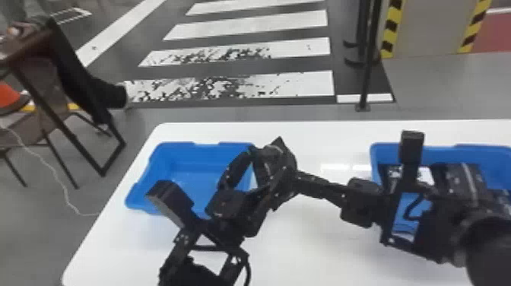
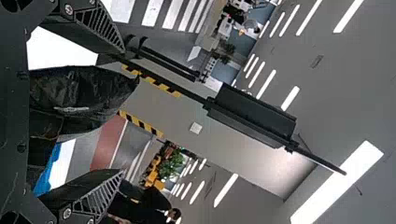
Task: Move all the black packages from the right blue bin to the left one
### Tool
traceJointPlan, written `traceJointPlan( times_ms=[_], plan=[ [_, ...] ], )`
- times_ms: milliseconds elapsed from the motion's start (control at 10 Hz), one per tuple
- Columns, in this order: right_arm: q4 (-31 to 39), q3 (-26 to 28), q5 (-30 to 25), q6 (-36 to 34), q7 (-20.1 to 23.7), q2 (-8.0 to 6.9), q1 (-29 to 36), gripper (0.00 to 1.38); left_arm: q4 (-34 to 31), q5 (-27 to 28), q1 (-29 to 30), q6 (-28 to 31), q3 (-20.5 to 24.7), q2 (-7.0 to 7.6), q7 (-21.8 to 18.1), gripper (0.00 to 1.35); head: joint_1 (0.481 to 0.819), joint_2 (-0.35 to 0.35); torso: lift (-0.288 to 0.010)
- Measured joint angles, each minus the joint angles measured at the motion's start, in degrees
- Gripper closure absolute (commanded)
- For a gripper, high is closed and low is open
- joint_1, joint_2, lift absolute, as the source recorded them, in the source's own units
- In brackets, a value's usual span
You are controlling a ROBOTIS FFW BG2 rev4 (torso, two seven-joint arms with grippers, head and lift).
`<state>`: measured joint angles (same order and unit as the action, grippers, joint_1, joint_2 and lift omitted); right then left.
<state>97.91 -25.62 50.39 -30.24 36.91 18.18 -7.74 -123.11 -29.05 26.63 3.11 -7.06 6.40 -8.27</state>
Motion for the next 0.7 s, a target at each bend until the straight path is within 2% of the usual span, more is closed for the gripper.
traceJointPlan(
  times_ms=[100,200,300,400,500,700],
  plan=[
    [-0.1,-0.5,0.3,0.0,-0.1,0.01,-0.1,1.17,0.0,0.4,-0.1,0.3,0.1,0.02,-0.1,0.26,0.695,0.247,-0.14],
    [-0.1,-0.7,0.4,0.0,-0.1,0.03,-0.2,1.17,0.0,0.5,-0.1,0.4,0.3,0.01,-0.1,0.64,0.695,0.251,-0.14],
    [0.0,-0.9,0.6,0.1,-0.1,0.06,-0.3,1.17,0.0,0.3,-0.1,0.9,0.5,-0.05,-0.1,0.96,0.695,0.252,-0.14],
    [-0.1,-1.0,0.9,0.6,-0.1,0.05,-0.3,1.17,0.0,0.3,0.0,1.9,0.7,-0.11,-0.1,1.16,0.695,0.254,-0.14],
    [-0.4,-1.1,1.1,1.2,-0.2,0.02,-0.6,1.17,0.0,0.6,0.1,2.8,0.6,-0.11,-0.1,1.22,0.695,0.251,-0.14],
    [-0.9,-1.1,1.2,2.4,-0.4,-0.17,-2.2,1.17,0.0,2.3,-0.1,1.6,0.4,-0.08,0.2,1.22,0.695,0.245,-0.14]
  ],
)
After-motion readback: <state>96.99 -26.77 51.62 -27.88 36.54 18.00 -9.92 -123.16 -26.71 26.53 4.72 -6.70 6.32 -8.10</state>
